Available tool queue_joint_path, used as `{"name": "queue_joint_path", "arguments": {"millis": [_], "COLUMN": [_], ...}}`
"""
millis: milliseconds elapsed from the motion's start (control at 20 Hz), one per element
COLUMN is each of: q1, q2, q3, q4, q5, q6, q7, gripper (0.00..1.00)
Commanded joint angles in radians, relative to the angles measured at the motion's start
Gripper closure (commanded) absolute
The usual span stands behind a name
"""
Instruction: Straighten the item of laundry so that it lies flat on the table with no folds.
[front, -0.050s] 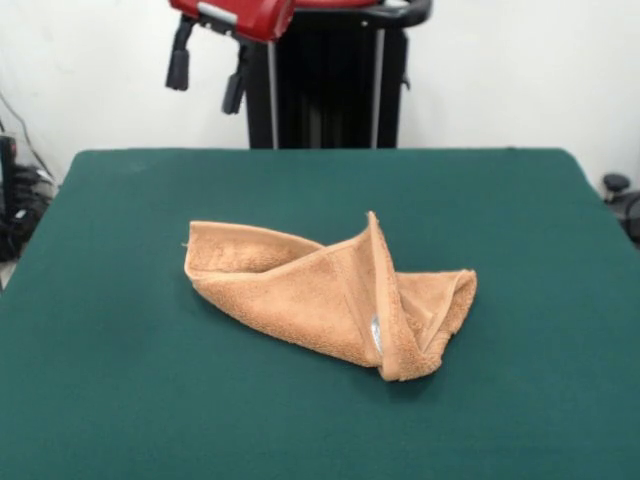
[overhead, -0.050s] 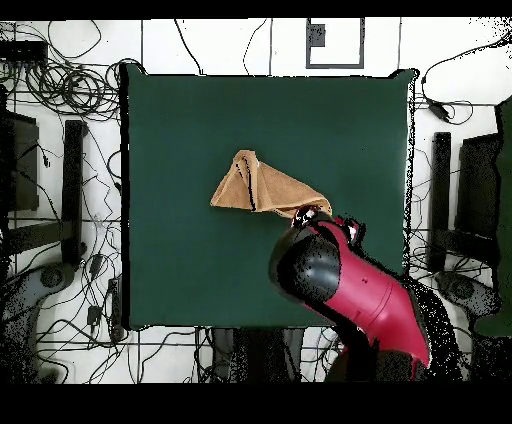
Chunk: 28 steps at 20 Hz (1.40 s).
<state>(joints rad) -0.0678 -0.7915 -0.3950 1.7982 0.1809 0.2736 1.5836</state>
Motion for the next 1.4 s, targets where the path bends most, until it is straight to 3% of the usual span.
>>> {"name": "queue_joint_path", "arguments": {"millis": [50,350,750,1400], "q1": [0.048,0.071,0.059,0.080], "q2": [0.159,0.260,0.258,0.303], "q3": [-0.002,-0.005,0.081,0.117], "q4": [-0.180,-0.270,-0.242,-0.295], "q5": [0.123,0.214,0.254,0.286], "q6": [-0.070,-0.113,-0.169,-0.137], "q7": [0.324,0.334,0.326,0.309], "gripper": [0.00,0.00,0.00,0.00]}}
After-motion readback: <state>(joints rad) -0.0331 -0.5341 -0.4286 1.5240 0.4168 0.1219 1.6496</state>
